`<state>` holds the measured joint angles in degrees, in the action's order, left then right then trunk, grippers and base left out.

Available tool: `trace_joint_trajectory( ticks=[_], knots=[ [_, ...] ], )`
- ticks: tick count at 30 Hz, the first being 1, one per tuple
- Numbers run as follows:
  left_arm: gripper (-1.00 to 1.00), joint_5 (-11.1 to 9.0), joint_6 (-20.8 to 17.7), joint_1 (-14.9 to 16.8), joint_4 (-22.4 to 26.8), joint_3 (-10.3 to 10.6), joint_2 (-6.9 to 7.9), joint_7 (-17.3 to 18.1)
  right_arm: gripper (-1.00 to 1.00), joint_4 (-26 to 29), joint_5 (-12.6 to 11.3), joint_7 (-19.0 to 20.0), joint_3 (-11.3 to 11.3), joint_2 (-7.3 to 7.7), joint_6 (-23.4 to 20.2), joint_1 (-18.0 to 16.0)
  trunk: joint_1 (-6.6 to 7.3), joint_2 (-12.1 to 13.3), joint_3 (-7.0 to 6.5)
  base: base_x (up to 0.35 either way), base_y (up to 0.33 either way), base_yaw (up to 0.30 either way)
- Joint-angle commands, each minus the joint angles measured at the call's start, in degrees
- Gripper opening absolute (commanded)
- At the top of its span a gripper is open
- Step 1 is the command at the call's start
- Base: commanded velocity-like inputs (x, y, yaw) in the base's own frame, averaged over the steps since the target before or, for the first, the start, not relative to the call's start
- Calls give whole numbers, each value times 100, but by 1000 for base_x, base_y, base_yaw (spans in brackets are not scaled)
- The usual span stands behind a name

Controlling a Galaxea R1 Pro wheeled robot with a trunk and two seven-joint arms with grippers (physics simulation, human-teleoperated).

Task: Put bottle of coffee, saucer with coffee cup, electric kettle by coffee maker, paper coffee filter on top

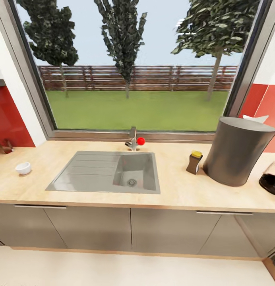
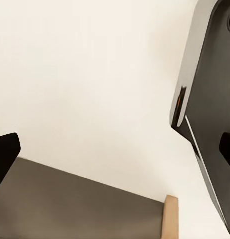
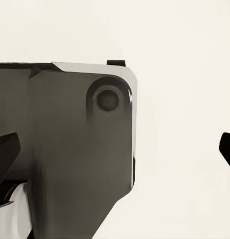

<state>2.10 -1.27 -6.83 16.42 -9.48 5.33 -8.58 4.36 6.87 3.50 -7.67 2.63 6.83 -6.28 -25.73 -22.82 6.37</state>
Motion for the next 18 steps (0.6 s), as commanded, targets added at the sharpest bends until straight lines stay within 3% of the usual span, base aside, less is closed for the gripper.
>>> trace_joint_trajectory(
  ticks=[1,18],
  knots=[
    [100,25,-13,-2,17,-19,-12,-3,100,-5,60,19,-51,1,20,-5,-5,-10,17,242,252,210],
    [100,36,-12,3,19,-19,-25,-3,100,-5,60,19,-51,-6,21,-5,-5,-10,123,160,303,210]
  ],
)
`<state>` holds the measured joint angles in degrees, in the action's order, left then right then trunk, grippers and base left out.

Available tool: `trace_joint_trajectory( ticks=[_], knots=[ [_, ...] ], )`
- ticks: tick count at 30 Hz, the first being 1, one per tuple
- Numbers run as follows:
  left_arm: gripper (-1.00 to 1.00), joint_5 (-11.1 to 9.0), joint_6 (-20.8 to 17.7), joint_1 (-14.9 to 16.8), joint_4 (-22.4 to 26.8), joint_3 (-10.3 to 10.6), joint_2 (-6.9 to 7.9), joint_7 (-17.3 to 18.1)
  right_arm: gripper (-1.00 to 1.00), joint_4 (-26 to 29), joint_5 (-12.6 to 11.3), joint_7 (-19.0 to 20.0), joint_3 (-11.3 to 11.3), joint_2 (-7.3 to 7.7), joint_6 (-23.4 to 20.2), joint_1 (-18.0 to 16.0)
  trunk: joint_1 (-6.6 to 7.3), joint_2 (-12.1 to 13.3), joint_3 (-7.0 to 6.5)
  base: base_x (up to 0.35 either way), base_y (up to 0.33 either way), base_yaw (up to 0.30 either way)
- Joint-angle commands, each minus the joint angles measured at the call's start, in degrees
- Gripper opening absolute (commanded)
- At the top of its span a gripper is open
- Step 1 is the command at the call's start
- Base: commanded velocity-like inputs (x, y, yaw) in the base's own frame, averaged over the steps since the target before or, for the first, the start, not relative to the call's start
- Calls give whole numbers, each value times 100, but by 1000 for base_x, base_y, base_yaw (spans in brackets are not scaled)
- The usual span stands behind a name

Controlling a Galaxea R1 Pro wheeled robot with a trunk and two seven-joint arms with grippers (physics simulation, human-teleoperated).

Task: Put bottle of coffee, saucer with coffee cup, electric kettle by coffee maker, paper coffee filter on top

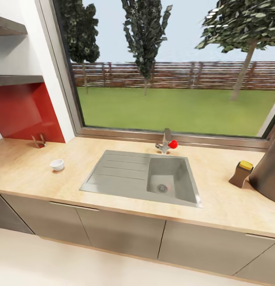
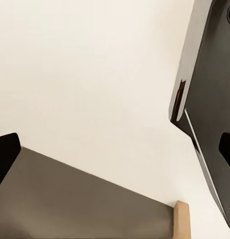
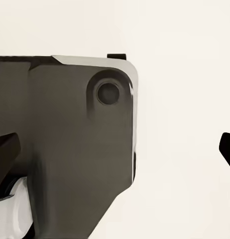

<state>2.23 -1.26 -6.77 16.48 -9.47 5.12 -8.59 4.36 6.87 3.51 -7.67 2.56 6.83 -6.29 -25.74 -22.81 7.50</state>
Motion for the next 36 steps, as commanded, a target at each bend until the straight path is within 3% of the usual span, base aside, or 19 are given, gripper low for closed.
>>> trace_joint_trajectory(
  ticks=[1,20,36],
  knots=[
    [100,23,-14,-2,14,-20,-3,-2,100,-5,60,18,-51,0,20,-4,-4,-11,16,98,333,210],
    [100,14,-15,8,21,-28,-10,-1,100,-5,60,18,-51,5,20,-4,-4,-11,136,103,336,210],
    [100,2,-15,9,22,-30,-1,19,100,-17,60,18,-49,-1,22,-4,-4,-11,163,229,262,258]
  ],
)
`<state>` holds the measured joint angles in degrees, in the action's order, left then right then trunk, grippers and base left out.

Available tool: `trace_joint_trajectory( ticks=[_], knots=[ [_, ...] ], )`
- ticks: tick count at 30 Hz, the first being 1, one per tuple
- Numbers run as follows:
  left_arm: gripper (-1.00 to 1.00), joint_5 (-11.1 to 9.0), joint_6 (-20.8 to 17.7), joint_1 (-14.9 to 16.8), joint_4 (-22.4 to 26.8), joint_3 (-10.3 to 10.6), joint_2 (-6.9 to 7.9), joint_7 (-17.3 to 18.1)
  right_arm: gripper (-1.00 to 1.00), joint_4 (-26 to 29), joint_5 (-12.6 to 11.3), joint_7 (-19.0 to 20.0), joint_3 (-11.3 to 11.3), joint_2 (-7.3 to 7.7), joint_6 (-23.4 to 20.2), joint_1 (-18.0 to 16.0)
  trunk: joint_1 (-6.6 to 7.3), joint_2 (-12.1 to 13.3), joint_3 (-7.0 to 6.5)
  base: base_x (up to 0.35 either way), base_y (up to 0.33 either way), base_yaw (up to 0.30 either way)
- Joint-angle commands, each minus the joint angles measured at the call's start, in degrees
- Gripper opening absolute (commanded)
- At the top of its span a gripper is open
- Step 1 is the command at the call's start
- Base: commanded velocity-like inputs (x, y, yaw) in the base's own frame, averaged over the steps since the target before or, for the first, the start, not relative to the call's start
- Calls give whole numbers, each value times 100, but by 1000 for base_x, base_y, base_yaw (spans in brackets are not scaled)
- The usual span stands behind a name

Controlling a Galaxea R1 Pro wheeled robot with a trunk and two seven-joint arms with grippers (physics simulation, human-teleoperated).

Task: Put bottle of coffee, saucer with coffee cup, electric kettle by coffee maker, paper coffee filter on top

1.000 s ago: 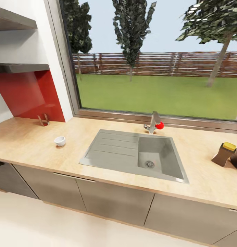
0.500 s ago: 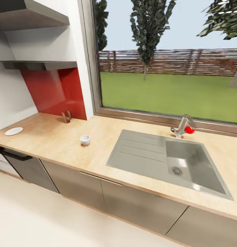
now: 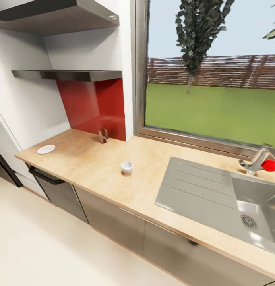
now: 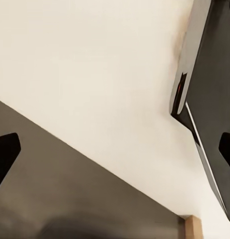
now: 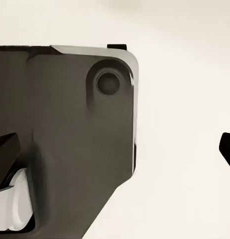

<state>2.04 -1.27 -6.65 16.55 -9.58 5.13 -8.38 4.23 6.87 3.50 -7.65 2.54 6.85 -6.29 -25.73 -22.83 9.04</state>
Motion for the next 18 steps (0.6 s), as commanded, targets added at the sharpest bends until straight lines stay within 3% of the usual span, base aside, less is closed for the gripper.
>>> trace_joint_trajectory(
  ticks=[1,18],
  knots=[
    [100,16,-13,-3,14,-21,-1,0,100,-4,60,19,-51,1,20,-4,-6,-9,7,241,250,278],
    [100,-20,-13,-3,23,-26,-5,-10,100,-10,60,19,-47,-8,23,-4,-6,-9,-89,246,247,223]
  ],
)
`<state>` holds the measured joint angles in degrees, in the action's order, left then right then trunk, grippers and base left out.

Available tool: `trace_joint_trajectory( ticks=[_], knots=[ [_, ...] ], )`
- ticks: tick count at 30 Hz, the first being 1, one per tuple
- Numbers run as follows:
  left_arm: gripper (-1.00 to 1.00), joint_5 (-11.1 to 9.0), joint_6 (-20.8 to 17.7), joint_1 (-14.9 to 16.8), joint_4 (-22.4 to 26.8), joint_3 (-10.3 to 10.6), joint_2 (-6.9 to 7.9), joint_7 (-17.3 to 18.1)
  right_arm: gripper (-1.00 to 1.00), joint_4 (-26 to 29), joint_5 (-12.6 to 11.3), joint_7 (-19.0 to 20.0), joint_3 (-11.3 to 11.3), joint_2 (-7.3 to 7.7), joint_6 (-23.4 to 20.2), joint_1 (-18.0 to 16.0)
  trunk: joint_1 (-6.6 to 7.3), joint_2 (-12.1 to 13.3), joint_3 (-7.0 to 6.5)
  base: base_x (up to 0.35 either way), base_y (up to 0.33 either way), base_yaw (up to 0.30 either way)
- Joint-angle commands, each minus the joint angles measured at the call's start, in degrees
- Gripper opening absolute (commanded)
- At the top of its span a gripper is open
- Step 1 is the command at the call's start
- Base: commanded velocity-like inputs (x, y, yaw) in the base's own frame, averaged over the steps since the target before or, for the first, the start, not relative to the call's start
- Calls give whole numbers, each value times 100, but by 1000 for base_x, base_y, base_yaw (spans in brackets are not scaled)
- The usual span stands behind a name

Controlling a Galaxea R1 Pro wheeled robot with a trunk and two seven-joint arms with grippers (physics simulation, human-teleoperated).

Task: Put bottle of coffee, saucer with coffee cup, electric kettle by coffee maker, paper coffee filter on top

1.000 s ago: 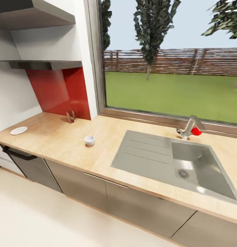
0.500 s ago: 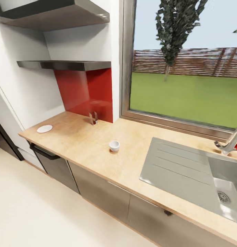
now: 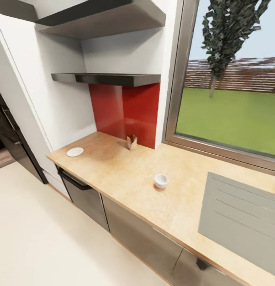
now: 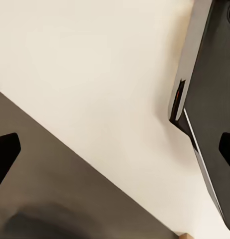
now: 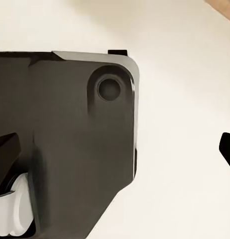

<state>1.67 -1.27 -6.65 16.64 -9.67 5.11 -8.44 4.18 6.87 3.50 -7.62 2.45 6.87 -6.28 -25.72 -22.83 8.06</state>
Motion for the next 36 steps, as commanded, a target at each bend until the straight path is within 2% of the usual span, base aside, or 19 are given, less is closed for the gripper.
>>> trace_joint_trajectory(
  ticks=[1,14,36],
  knots=[
    [100,20,-13,-3,14,-17,-4,-6,100,-5,60,19,-49,1,20,-4,-6,-9,3,253,245,209],
    [100,33,-14,-3,13,-17,-8,-9,100,-5,60,19,-52,1,20,-4,-6,-9,-83,222,265,207],
    [100,43,-9,-3,12,-17,-10,-7,100,-5,60,19,-56,10,20,-4,-6,-9,-231,153,308,202]
  ],
)
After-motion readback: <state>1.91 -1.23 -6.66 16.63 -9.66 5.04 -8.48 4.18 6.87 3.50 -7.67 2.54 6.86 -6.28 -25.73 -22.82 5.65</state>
